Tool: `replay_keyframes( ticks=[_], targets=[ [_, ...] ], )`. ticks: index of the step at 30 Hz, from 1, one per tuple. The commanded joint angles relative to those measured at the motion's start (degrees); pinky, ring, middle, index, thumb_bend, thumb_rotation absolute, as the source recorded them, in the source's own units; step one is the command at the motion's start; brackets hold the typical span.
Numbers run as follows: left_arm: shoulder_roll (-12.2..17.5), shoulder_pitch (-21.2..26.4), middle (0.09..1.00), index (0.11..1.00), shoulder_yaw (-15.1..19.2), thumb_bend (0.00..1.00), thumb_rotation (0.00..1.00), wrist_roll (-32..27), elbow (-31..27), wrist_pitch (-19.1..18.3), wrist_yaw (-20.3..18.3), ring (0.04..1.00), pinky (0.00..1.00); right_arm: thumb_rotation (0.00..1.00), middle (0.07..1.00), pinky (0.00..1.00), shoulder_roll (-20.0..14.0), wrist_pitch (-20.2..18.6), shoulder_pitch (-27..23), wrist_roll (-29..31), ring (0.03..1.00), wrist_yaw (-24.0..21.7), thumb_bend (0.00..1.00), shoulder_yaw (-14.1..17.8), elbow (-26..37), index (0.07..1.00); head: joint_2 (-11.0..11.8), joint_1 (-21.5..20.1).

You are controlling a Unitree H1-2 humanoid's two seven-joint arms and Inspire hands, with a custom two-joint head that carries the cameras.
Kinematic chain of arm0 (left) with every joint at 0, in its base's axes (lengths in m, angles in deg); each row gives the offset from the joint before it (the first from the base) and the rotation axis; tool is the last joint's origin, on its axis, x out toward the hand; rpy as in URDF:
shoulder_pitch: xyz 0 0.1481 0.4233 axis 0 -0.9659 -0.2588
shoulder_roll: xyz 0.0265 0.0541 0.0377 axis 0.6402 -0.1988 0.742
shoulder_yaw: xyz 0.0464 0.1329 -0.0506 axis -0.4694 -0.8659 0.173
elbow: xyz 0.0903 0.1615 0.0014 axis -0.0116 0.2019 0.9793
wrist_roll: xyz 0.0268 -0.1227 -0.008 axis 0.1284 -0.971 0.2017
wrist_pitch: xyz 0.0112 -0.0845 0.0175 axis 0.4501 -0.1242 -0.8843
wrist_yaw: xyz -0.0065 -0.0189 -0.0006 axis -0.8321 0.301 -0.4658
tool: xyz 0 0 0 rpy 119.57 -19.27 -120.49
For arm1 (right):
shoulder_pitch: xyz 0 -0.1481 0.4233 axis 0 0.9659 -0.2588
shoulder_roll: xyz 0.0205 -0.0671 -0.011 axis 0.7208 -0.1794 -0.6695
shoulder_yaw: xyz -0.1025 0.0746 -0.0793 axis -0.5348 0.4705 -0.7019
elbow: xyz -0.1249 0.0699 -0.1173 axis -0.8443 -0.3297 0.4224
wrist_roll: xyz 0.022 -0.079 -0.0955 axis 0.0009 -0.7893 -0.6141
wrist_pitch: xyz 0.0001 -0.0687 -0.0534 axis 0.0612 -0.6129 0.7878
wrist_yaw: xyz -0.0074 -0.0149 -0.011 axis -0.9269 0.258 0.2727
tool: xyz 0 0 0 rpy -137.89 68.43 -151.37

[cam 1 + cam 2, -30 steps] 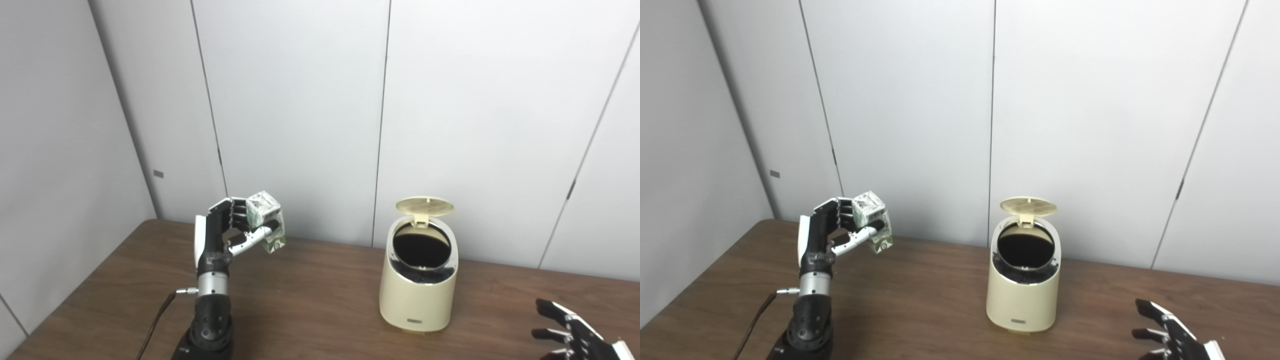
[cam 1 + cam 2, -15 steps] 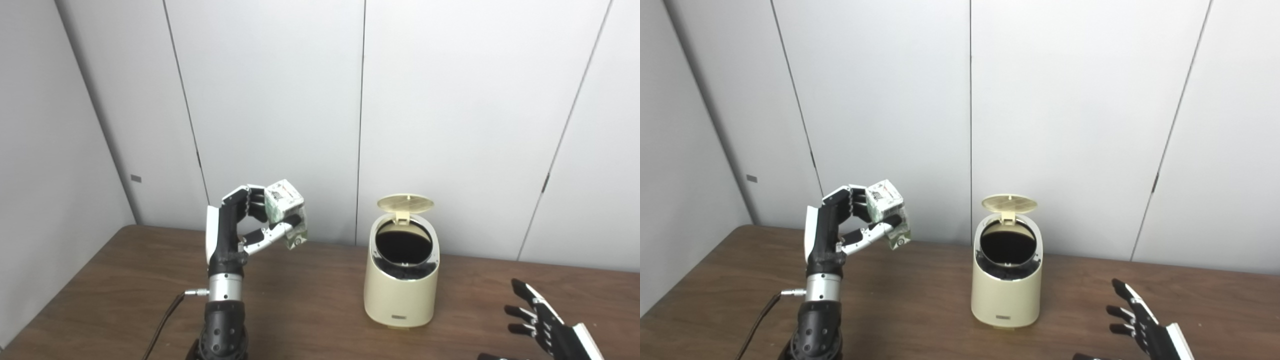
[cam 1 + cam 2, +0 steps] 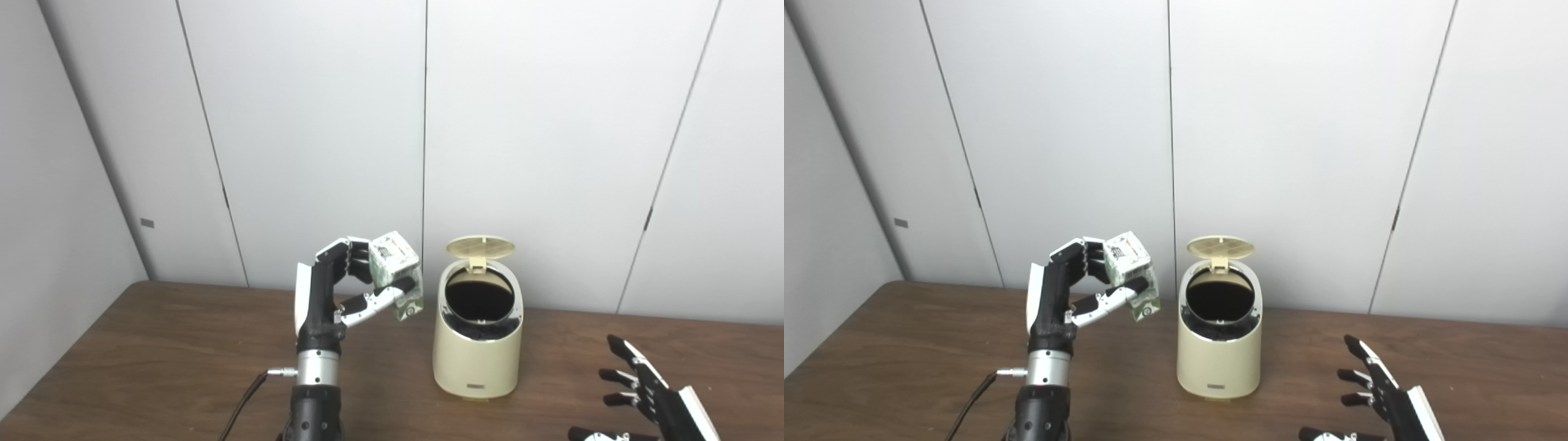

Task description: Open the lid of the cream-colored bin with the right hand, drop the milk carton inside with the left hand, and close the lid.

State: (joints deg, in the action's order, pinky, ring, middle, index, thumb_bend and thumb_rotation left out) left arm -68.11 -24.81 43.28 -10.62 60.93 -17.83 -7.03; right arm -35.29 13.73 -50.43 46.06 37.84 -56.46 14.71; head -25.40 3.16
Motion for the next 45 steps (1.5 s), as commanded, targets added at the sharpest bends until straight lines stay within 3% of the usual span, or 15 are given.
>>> replay_keyframes(
  ticks=[1, 8, 22, 31, 37, 45],
  targets=[
    [-0.86, 3.80, 0.494, 0.521, -0.23, 0.50, 0.00, 0.12, -0.30, 3.14, 0.82, 0.438, 0.42, 0.07, 0.927, 0.65, -0.25, 3.06, -2.03, -0.43, 0.798, 1.13, 0.72, 0.04, 0.45, 0.907, -0.06, -0.08],
    [-3.56, 5.80, 0.492, 0.518, -0.94, 0.50, 0.00, 0.74, 3.75, 6.62, 2.54, 0.441, 0.42, 0.06, 0.928, 0.66, -0.16, 4.34, -1.79, -0.47, 0.806, 1.35, 0.72, 0.12, 0.00, 0.905, -0.03, -0.99],
    [-6.73, 8.59, 0.488, 0.511, -2.04, 0.50, 0.00, 2.34, 7.64, 9.40, 4.95, 0.448, 0.42, 0.10, 0.927, 0.67, 0.36, 2.12, -1.15, -1.66, 0.807, 1.17, 0.71, 0.14, 1.79, 0.909, -0.36, -2.66],
    [-7.85, 10.49, 0.490, 0.509, -3.02, 0.50, 0.00, 2.95, 10.98, 10.84, 6.27, 0.446, 0.41, 0.09, 0.916, 0.65, 0.53, 1.16, -0.73, -2.67, 0.797, 1.34, 0.73, 0.36, 2.67, 0.902, -0.55, -3.49],
    [-8.69, 12.34, 0.487, 0.515, -3.42, 0.50, 0.00, 2.22, 16.71, 14.84, 8.06, 0.442, 0.40, 0.11, 0.913, 0.65, 0.48, 0.40, -0.60, -2.93, 0.801, 1.24, 0.73, 0.37, 3.20, 0.906, -0.88, -4.04],
    [-8.68, 13.95, 0.484, 0.509, -6.02, 0.50, 0.00, 0.25, 21.51, 15.20, 11.76, 0.444, 0.40, 0.11, 0.908, 0.66, 0.63, -0.39, -0.54, -3.49, 0.792, 1.41, 0.74, 0.44, 3.72, 0.904, -1.19, -4.37]
  ],
)
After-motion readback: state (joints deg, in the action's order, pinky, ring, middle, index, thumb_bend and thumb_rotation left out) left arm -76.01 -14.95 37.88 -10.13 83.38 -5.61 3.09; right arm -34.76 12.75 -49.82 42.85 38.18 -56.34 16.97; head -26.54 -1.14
